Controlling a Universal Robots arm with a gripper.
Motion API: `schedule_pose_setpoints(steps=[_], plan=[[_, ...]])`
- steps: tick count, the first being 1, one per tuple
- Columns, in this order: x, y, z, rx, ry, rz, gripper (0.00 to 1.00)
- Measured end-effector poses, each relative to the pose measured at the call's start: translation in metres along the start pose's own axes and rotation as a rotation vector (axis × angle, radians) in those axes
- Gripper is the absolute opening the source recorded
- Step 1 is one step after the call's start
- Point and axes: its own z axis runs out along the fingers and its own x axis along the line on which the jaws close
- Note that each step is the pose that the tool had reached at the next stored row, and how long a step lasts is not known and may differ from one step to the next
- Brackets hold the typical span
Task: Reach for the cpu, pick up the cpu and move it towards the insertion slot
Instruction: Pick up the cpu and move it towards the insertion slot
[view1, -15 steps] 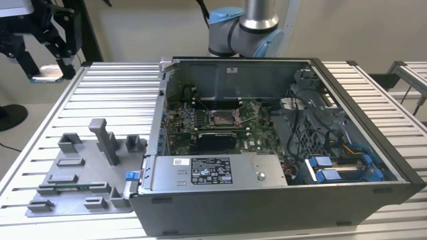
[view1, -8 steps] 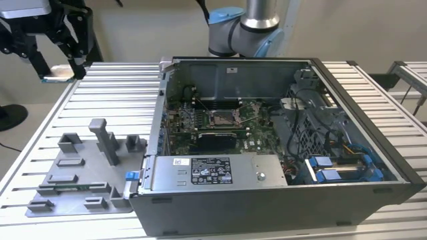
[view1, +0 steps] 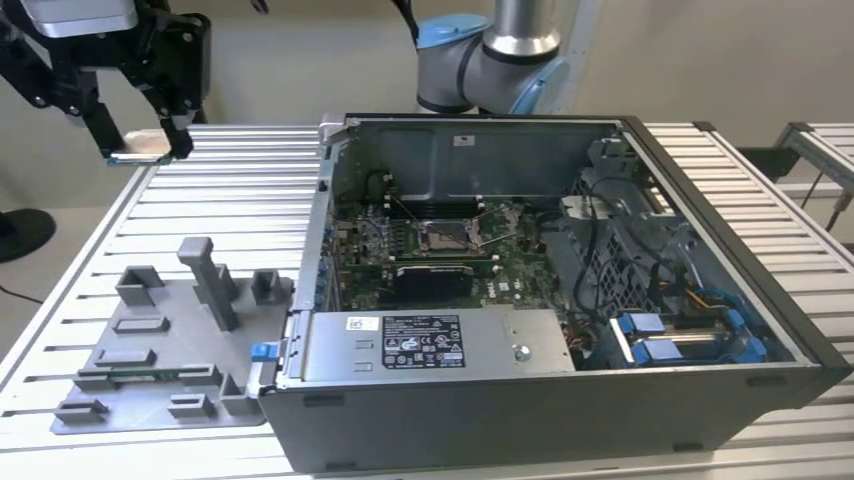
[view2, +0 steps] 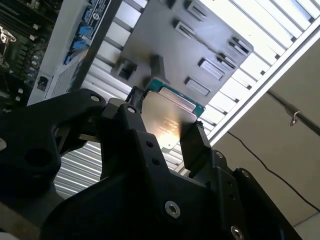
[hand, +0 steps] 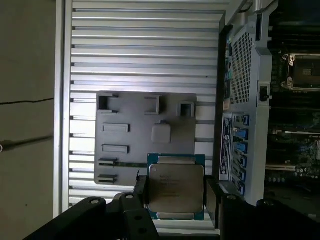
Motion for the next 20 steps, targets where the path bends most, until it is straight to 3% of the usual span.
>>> schedule_pose_setpoints(steps=[12, 20], plan=[[-0.0349, -0.0004, -0.0006, 0.0, 0.0, 0.0, 0.0], [-0.0636, -0.0007, -0.0012, 0.0001, 0.0, 0.0, 0.0]])
